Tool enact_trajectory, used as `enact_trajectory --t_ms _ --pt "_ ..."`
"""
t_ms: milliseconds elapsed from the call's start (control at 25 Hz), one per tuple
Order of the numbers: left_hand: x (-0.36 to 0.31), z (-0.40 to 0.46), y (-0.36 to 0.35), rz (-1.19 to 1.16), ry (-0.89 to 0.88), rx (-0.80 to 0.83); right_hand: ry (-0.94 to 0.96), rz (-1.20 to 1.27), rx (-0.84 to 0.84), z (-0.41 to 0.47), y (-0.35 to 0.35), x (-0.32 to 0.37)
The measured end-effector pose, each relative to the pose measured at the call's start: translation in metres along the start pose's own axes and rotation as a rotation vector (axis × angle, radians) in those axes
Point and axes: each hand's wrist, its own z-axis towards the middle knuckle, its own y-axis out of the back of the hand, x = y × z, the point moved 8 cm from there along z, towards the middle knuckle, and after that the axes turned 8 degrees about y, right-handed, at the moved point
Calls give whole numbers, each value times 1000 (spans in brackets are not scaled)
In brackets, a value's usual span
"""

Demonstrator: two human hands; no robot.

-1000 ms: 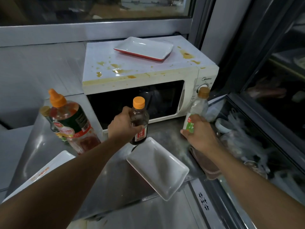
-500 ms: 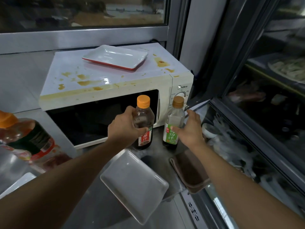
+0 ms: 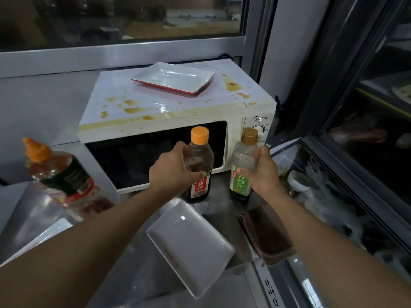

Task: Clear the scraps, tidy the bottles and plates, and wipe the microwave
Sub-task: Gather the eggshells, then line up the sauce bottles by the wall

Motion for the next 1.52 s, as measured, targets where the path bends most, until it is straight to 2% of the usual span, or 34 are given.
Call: enact_trajectory --t_ms 280,600,1040,1320,1520 --pt "14 -37 73 -76 70 -125 165 17 20 -16 19 82" --pt "66 -100 182 -59 190 -290 355 62 126 -68 -8 206" --pt "209 -204 330 -38 328 -377 510 89 230 -177 -102 366" --pt "301 -256 399 -33 343 -384 541 70 254 -247 -179 436" --pt "348 -267 431 -18 369 -424 572 34 285 -267 -224 473"
